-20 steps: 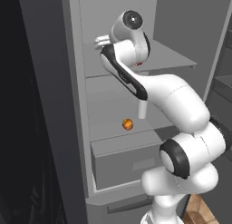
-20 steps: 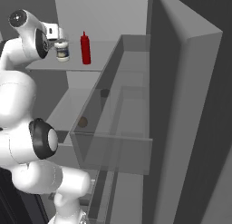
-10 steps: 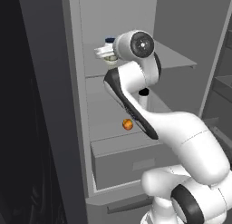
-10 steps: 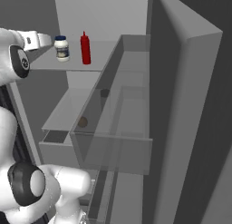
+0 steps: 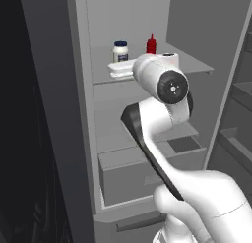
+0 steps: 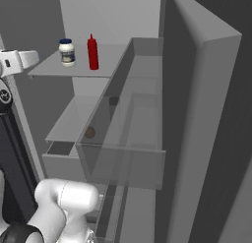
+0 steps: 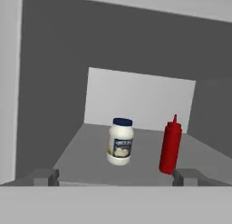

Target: Place the ketchup and mayonnaise from the counter to the top shelf of the fridge. If the existing items in the fridge are on the top shelf, move them to other shelves.

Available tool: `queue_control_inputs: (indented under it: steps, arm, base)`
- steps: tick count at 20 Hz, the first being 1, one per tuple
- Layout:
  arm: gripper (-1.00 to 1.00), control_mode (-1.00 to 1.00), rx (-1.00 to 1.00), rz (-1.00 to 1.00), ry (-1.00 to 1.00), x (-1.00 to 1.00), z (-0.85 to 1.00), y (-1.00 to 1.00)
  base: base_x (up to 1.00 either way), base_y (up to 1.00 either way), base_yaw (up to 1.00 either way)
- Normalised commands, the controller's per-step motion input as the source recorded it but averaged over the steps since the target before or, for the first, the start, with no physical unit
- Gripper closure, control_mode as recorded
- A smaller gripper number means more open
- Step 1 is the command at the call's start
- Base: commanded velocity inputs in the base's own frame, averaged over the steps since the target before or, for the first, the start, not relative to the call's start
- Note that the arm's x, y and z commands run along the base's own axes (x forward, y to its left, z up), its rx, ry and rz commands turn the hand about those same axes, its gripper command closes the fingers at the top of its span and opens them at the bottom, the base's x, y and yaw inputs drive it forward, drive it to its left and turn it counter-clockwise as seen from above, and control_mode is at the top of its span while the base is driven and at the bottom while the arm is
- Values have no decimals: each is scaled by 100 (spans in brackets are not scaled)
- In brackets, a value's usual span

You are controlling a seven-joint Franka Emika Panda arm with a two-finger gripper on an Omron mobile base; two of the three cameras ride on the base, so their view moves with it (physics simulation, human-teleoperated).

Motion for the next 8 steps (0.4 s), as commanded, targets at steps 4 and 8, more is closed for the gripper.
queue_control_inputs:
  steps: [4, 8]
  arm:
    - [-100, -100, 12, -12, -6, -100, 7, -2]
    - [-100, -100, 13, -12, -5, -100, 3, -15]
  base:
    - [0, 0, 0]
    - [0, 0, 0]
